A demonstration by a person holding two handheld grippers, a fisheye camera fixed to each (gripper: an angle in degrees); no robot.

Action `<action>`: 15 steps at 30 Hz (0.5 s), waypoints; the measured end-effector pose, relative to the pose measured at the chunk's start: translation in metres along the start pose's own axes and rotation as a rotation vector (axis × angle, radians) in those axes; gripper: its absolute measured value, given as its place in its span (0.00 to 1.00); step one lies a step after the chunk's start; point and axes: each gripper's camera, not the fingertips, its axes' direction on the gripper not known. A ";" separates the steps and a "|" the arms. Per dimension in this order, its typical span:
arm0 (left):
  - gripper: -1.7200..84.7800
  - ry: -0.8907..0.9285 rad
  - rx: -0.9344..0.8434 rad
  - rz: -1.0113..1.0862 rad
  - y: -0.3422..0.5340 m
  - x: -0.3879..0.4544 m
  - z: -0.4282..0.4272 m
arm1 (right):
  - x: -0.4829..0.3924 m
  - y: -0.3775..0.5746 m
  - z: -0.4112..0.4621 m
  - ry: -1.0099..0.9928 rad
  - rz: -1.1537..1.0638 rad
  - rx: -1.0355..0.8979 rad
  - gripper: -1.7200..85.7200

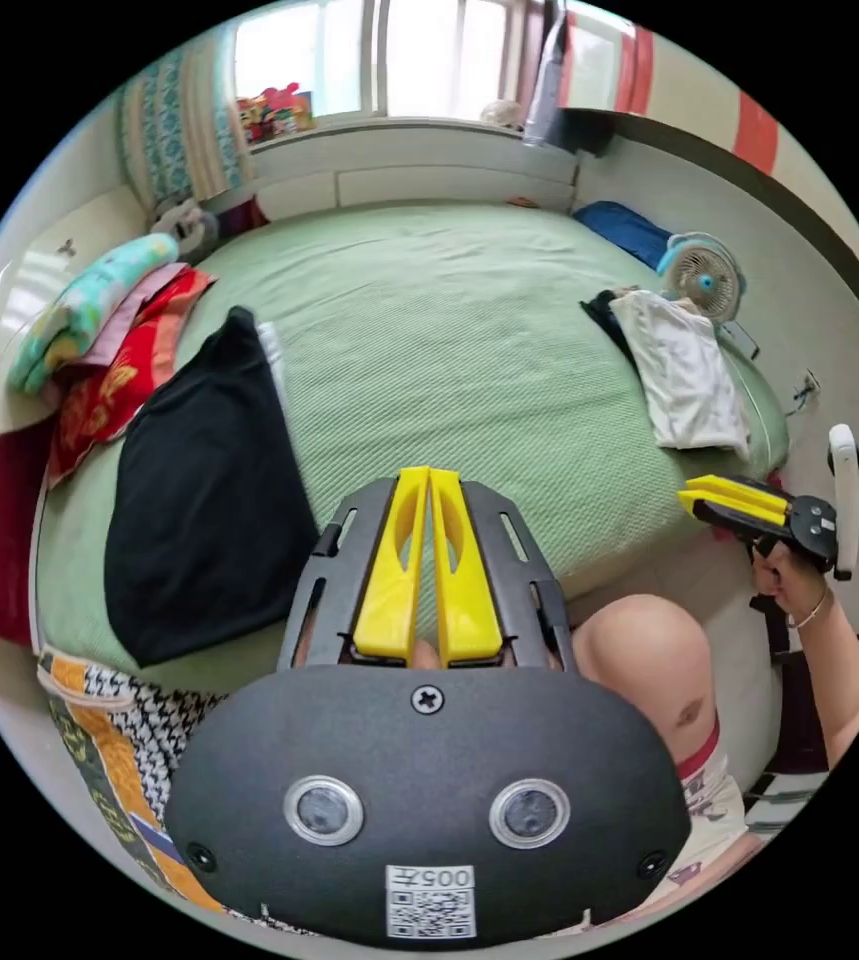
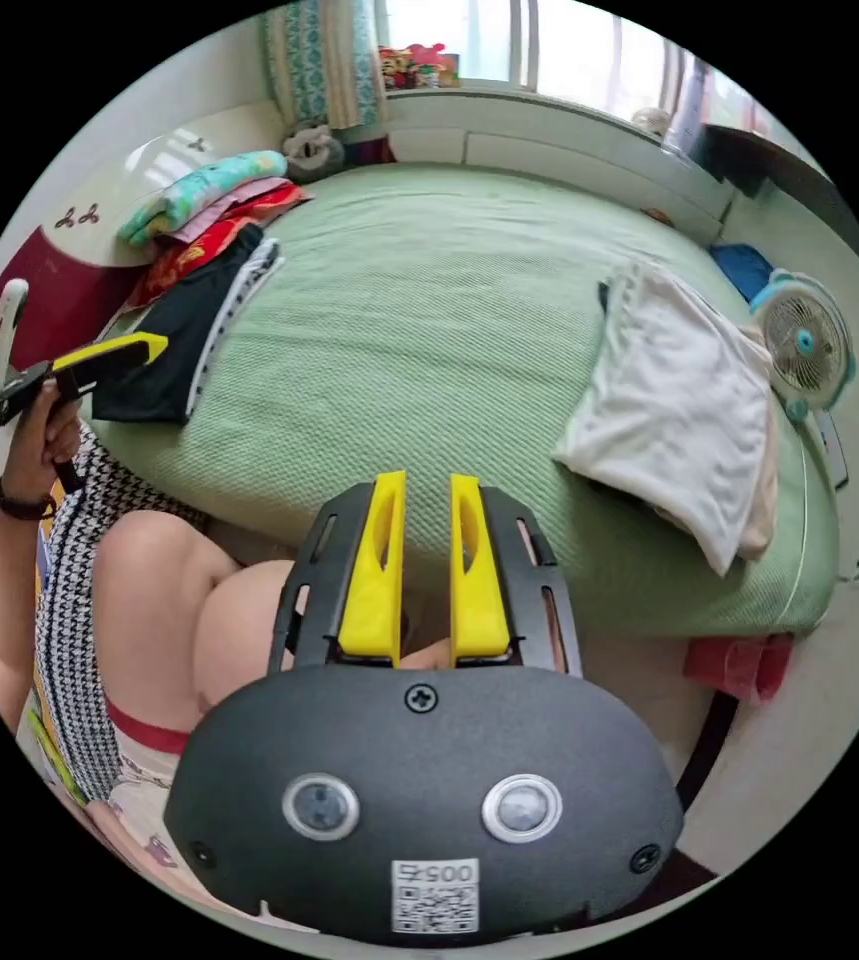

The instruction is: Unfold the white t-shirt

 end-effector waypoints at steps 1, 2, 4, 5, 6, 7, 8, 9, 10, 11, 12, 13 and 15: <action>0.01 0.011 0.000 0.013 -0.006 0.010 0.006 | 0.014 0.007 0.004 0.017 0.032 -0.008 0.10; 0.01 0.030 -0.001 0.035 -0.018 0.030 0.018 | 0.020 0.009 0.007 0.029 0.046 -0.010 0.10; 0.01 0.044 -0.007 0.052 -0.032 0.056 0.038 | 0.043 0.015 0.024 0.055 0.167 -0.041 0.10; 0.01 0.062 -0.022 0.061 -0.040 0.071 0.053 | 0.048 0.015 0.029 0.038 0.200 -0.051 0.09; 0.01 0.082 -0.033 0.071 -0.045 0.085 0.069 | 0.053 0.016 0.037 0.009 0.242 -0.053 0.09; 0.01 0.089 -0.039 0.074 -0.047 0.092 0.077 | 0.054 0.016 0.043 0.014 0.255 -0.043 0.09; 0.01 0.099 -0.054 0.079 -0.048 0.103 0.094 | 0.053 0.015 0.047 0.027 0.252 -0.042 0.09; 0.01 0.100 -0.071 0.093 -0.046 0.112 0.111 | 0.052 0.015 0.056 0.061 0.256 -0.056 0.09; 0.01 0.097 -0.078 0.101 -0.045 0.115 0.119 | 0.052 0.016 0.067 0.072 0.276 -0.083 0.10; 0.01 0.101 -0.126 0.089 -0.045 0.120 0.133 | 0.052 0.018 0.070 0.078 0.280 -0.078 0.10; 0.01 0.128 -0.165 0.075 -0.051 0.125 0.139 | 0.051 0.020 0.072 0.090 0.273 -0.054 0.10; 0.01 0.148 -0.147 0.090 -0.053 0.128 0.139 | 0.051 0.022 0.075 0.098 0.263 -0.053 0.10; 0.01 0.151 -0.054 0.121 -0.060 0.136 0.134 | 0.051 0.024 0.077 0.101 0.239 -0.053 0.10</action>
